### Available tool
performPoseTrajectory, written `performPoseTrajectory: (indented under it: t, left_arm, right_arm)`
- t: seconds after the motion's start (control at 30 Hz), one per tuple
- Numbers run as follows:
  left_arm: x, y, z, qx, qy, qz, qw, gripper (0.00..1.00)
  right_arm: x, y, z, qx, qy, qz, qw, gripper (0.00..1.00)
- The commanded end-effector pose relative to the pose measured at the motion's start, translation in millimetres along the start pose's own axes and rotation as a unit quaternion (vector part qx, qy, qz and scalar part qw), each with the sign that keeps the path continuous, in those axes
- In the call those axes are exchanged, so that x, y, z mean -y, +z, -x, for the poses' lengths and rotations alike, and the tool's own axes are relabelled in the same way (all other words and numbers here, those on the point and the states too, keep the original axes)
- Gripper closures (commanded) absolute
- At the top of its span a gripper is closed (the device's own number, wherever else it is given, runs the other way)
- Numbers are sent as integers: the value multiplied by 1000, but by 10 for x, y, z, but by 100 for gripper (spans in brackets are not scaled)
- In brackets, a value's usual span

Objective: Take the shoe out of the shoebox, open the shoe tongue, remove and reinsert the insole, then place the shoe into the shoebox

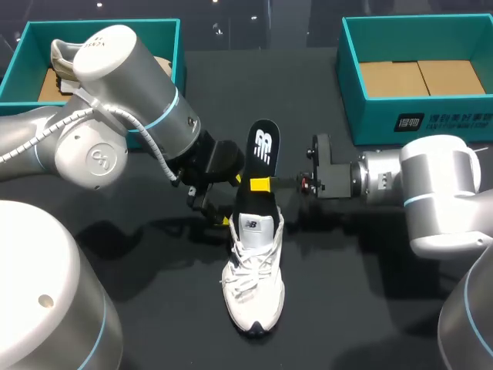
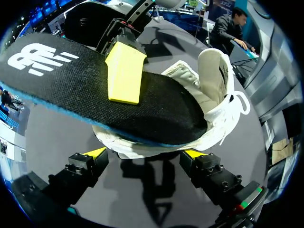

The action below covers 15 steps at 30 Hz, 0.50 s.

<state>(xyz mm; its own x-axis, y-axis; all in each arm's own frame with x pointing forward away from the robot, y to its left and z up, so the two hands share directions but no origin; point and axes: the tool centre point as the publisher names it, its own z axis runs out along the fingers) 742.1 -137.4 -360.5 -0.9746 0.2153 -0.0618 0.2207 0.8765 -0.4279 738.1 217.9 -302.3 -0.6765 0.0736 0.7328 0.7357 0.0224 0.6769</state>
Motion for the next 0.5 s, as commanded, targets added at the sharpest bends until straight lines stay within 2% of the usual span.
performPoseTrajectory:
  t: [0.03,0.33,0.5]
  left_arm:
    - [6,4,7,-1,0,1,1000,0]
    - [6,4,7,-1,0,1,1000,0]
    - [6,4,7,-1,0,1,1000,0]
  right_arm:
    - [168,25,21,3,11,4,1000,100]
    - [434,57,-32,6,38,0,999,100]
    - [468,71,-56,8,43,-3,999,100]
